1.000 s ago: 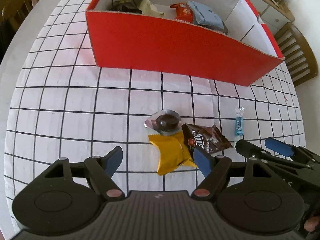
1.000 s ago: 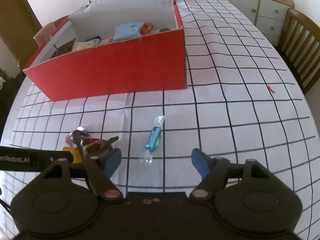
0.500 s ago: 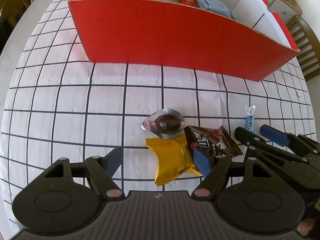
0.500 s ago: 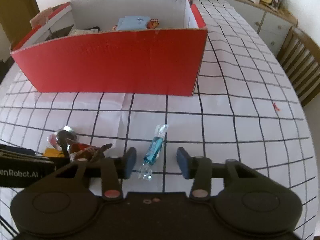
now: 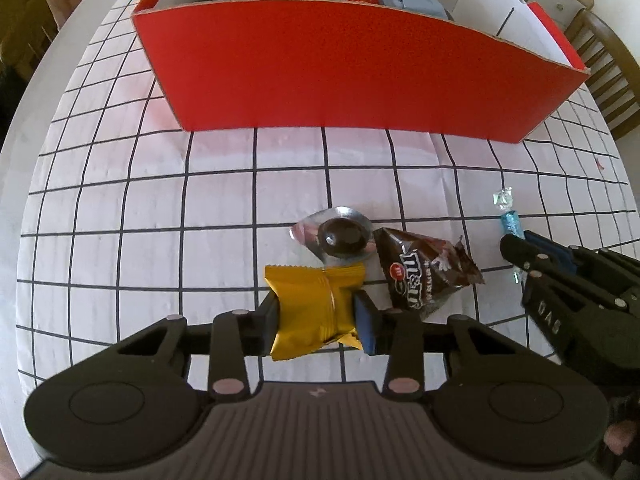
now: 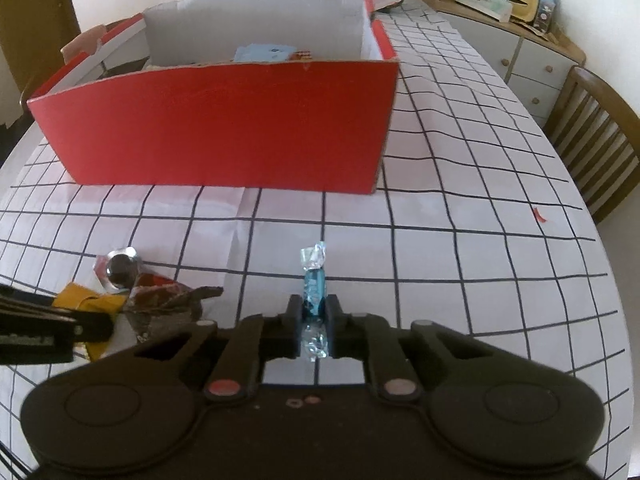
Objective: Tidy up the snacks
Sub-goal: 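Lift both held snacks and carry them over the red box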
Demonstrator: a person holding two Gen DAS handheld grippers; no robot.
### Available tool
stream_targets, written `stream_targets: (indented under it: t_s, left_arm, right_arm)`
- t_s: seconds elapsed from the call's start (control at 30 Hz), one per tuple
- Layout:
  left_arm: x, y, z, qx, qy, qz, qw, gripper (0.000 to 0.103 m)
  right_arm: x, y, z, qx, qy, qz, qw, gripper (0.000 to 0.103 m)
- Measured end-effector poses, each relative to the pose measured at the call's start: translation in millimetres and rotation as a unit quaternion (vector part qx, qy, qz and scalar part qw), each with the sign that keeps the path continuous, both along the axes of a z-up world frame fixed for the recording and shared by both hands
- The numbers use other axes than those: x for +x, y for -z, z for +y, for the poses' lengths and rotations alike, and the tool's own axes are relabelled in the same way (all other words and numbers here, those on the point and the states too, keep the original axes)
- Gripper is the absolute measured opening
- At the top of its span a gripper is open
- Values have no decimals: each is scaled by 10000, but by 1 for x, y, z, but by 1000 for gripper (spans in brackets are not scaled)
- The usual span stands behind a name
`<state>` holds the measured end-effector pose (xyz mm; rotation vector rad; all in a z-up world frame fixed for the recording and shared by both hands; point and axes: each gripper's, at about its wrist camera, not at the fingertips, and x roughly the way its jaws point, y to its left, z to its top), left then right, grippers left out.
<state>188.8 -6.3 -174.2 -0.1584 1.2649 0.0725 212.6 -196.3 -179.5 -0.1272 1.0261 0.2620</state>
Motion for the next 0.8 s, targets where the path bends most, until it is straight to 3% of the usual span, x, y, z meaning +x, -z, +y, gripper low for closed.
stream_targets:
  t_s: [0.47, 0.8]
  left_arm:
    - [-35, -9, 31, -308, -308, -2, 9990, 37]
    - [-68, -37, 44, -554, -275, -274, 9977, 37]
  right_arm:
    - [-45, -19, -22, 750, 274, 195, 9966, 9]
    - [-81, -53, -19, 1124, 135, 143, 9935, 9]
